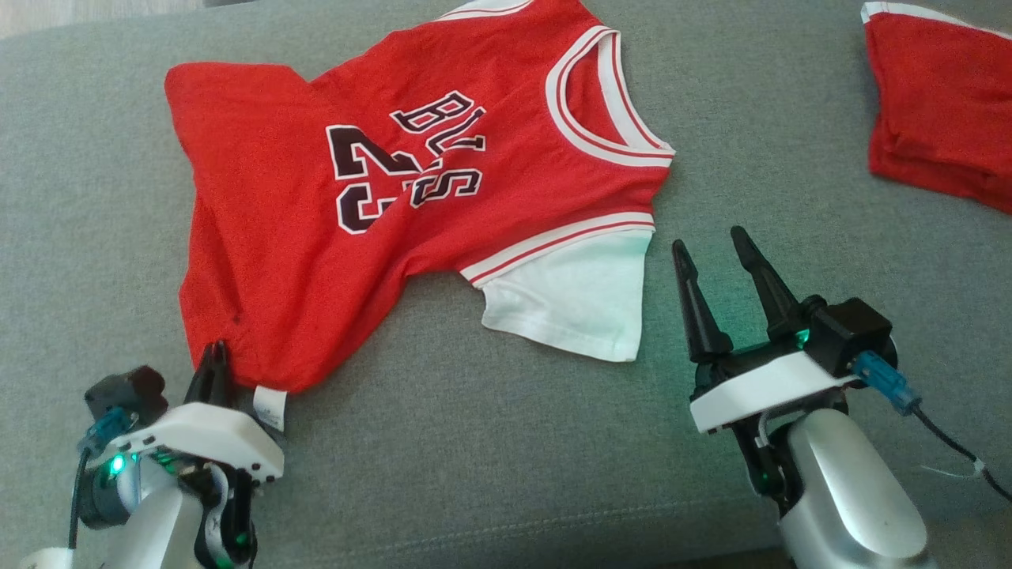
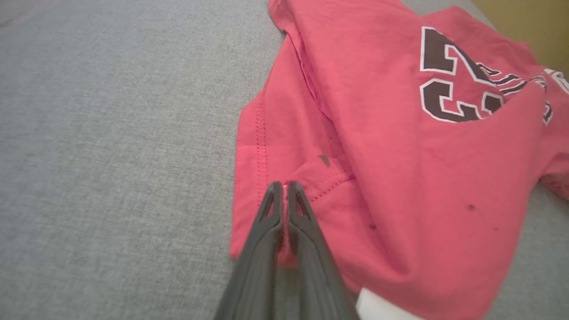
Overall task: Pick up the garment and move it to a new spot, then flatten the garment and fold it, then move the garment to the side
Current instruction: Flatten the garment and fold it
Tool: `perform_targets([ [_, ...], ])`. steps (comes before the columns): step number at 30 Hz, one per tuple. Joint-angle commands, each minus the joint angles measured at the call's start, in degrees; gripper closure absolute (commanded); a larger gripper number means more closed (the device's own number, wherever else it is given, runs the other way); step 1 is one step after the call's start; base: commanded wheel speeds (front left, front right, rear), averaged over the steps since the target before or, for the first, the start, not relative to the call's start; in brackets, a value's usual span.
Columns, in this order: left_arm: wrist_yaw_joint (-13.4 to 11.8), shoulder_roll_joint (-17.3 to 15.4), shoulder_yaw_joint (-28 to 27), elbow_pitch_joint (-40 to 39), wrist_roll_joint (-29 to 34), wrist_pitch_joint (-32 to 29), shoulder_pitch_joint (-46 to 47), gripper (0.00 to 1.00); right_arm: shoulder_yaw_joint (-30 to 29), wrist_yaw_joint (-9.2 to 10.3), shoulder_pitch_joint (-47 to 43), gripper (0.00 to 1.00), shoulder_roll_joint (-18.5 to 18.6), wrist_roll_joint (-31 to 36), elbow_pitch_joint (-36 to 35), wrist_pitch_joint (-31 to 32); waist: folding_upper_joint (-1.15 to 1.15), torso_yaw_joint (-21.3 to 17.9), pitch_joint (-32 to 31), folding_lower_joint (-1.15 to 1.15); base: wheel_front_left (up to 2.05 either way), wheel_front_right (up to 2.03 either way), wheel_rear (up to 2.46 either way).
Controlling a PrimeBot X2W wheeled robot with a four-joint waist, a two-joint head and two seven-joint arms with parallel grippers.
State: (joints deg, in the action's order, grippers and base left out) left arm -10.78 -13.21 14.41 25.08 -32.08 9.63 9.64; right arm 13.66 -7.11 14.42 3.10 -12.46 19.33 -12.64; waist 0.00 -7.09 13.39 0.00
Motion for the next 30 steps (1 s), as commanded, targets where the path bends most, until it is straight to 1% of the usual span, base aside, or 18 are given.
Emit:
perform_targets([
  [1, -0.29, -1.42, -1.74, -1.66, 0.02, 0.64, 2.12, 1.00, 0.91, -0.37, 1.72, 0.00, -0.23, -0.26, -1.48, -0.82, 0.00, 0.16, 0.04, 0.00, 0.00, 0.00, 0.00],
  [8, -0.39, -1.78, -1.47, -2.61, -0.08, 0.72, 1.07, 1.00, 0.93, -0.37, 2.07, 0.00, -0.23, -0.56, -0.96, -1.15, 0.00, 0.84, -0.01, 0.00, 0.00, 0.00, 0.00],
  [11, -1.05, -2.22, -2.38, -4.79, 0.01, 2.07, 0.26, 1.00, 0.69, -0.37, 2.03, 0.00, -0.23, -0.51, -0.70, -1.26, 0.00, 1.19, -0.32, 0.00, 0.00, 0.00, 0.00],
  [14, -2.27, -3.02, -4.13, -8.28, 0.21, 3.38, -1.19, 1.00, 0.28, -0.37, 1.92, 0.00, -0.23, -0.37, -0.45, -1.34, 0.00, 1.78, -0.82, 0.00, 0.00, 0.00, 0.00],
  [15, -2.27, -3.02, -4.13, -8.28, 0.21, 3.38, -1.19, 1.00, 0.28, -0.37, 1.92, 0.00, -0.23, -0.37, -0.45, -1.34, 0.00, 1.78, -0.82, 0.00, 0.00, 0.00, 0.00],
  [17, -3.43, -3.70, -5.73, -11.25, 0.50, 4.06, -2.43, 1.00, 0.07, -0.37, 1.87, 0.00, -0.23, -0.24, -0.34, -1.39, 0.00, 2.27, -1.19, 0.00, 0.00, 0.00, 0.00],
  [18, -4.75, -4.36, -7.49, -14.47, 0.93, 4.55, -4.00, 1.00, 0.06, -0.37, 1.85, 0.00, -0.23, -0.18, -0.27, -1.43, 0.00, 2.76, -1.50, 0.00, 0.00, 0.00, 0.00],
  [20, -6.11, -4.80, -9.27, -17.50, 1.39, 4.86, -5.85, 1.00, 0.09, -0.37, 1.78, 0.00, -0.23, -0.14, -0.24, -1.44, 0.00, 3.30, -1.81, 0.00, 0.00, 0.00, 0.00],
  [23, -7.74, -4.65, -11.63, -20.21, 1.42, 5.10, -9.12, 1.00, 0.35, -0.37, 1.60, 0.00, -0.23, -0.10, -0.24, -1.25, 0.00, 4.03, -2.23, 0.00, 0.00, 0.00, 0.00],
  [26, -8.06, -3.78, -12.81, -20.09, 0.94, 5.21, -11.45, 1.00, 0.46, -0.37, 1.48, 0.00, -0.23, 0.06, 0.04, -0.80, 0.00, 4.79, -2.71, 0.00, 0.00, 0.00, 0.00],
  [30, -7.32, -2.21, -13.53, -15.72, 0.47, 5.30, -12.11, 1.00, 0.70, -0.37, 1.45, 0.00, -0.23, 0.20, 0.31, -0.24, 0.00, 5.16, -3.25, 0.00, 0.00, 0.00, 0.00],
])
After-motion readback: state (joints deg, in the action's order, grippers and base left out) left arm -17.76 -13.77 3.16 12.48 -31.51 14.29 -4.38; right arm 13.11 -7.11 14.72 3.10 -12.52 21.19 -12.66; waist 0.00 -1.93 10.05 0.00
